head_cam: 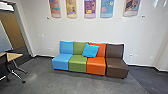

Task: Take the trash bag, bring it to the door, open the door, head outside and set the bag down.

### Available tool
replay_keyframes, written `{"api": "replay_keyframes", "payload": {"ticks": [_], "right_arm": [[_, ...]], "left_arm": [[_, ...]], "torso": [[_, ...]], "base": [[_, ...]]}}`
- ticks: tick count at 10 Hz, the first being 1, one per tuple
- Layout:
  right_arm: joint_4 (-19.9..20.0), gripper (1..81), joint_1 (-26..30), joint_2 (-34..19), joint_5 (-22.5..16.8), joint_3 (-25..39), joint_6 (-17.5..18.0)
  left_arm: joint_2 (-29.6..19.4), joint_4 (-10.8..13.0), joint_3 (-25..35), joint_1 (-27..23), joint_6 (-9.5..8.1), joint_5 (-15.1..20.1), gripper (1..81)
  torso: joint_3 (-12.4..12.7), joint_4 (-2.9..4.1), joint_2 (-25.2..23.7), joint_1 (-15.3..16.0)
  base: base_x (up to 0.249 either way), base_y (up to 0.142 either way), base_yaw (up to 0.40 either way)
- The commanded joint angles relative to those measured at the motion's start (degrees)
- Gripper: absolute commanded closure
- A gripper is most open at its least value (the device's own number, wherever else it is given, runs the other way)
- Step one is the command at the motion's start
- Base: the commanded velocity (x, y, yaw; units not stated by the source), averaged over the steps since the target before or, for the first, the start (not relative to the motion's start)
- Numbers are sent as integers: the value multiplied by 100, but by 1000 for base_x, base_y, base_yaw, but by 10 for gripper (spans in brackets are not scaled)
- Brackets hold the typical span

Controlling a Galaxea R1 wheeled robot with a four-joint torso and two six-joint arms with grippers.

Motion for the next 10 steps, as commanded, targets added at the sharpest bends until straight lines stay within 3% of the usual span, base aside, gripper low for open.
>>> {"api": "replay_keyframes", "payload": {"ticks": [1,10], "right_arm": [[-28,10,159,-5,-382,3,-15],[-28,10,151,39,-356,-59,-15]], "left_arm": [[-16,46,34,-194,42,338,10],[-34,46,34,-194,42,338,10]], "torso": [[0,0,0,0],[0,0,0,0]], "base": [[114,0,0],[113,0,0]]}}
